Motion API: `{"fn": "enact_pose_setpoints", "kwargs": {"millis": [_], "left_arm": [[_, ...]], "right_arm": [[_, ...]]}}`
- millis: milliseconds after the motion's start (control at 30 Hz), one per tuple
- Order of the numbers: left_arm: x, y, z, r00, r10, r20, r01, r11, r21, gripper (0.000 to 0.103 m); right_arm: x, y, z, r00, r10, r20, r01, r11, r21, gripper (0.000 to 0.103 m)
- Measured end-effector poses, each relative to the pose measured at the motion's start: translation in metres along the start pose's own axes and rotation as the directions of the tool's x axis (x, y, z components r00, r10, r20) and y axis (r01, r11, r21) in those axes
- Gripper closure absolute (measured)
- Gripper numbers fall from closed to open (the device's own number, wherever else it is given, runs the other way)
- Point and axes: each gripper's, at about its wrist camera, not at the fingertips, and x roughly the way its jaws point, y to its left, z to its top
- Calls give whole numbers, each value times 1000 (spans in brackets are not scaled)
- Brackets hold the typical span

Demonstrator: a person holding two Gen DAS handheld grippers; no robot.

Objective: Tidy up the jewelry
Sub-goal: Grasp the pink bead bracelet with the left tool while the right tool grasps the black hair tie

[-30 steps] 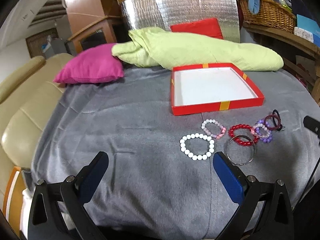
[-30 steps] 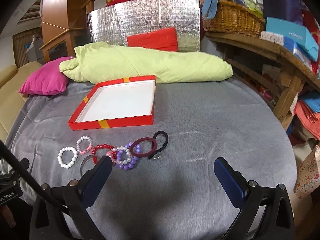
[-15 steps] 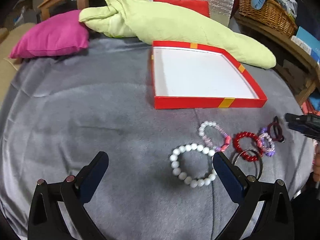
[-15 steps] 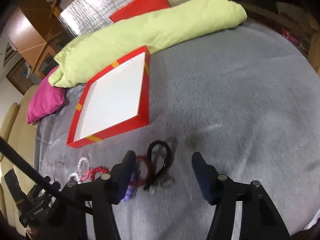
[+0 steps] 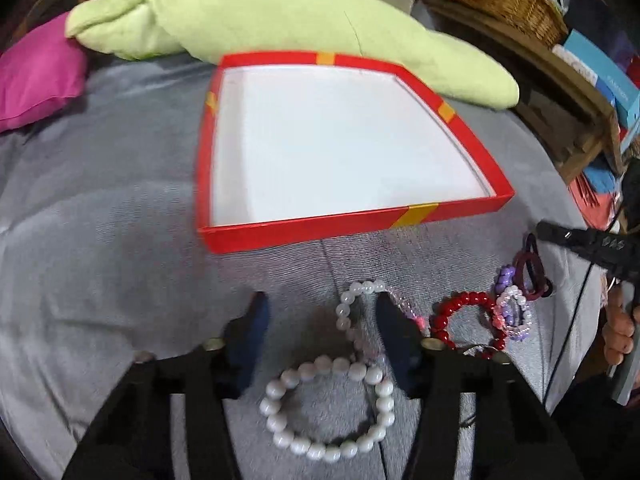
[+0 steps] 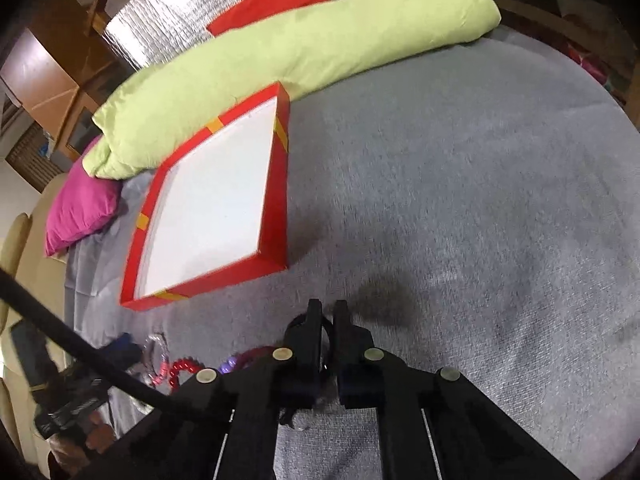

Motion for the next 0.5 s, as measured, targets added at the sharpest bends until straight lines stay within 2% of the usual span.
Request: {"fn": "enact_pose_setpoints", "kwargs": {"millis": [33,100,133,200,300,367,400,433,467,500], "left_arm": [[4,-1,2,1000,-6,-8,6,1000,9,64],[8,-4,4,1000,-12,-12,13,999,31,81],[9,-5,4,1000,-11,-8,11,999,45,83],[11,-9,5,1000,-7,4,7,998,59,93],[10,-9,6,1000,-13,15,12,998,53,95],[4,-7,4,1000,-13,28,12,999,48,95],[2,-7,4,999,-11,38,10,999,50,95],[-2,-8,4,999,-12,53,10,999,50,95],[-6,-9,4,997,-19,68,15,999,49,95],[-11,-10,2,996,-26,84,22,999,48,95]], "right_arm": [[-2,0,2,1000,12,14,-12,1000,4,96],[-6,0,5,999,25,26,-26,1000,7,96],[-8,-1,5,999,33,33,-34,999,9,96],[-10,-1,6,998,39,39,-39,999,11,96],[-10,-4,6,999,31,20,-31,999,34,93],[-9,-4,8,999,42,9,-43,998,41,76],[-9,-4,6,999,35,9,-35,999,32,47],[-9,-3,5,1000,27,15,-27,999,20,34],[-8,0,3,1000,17,24,-17,1000,1,29],[-3,3,1,1000,10,19,-10,1000,-18,35]]}}
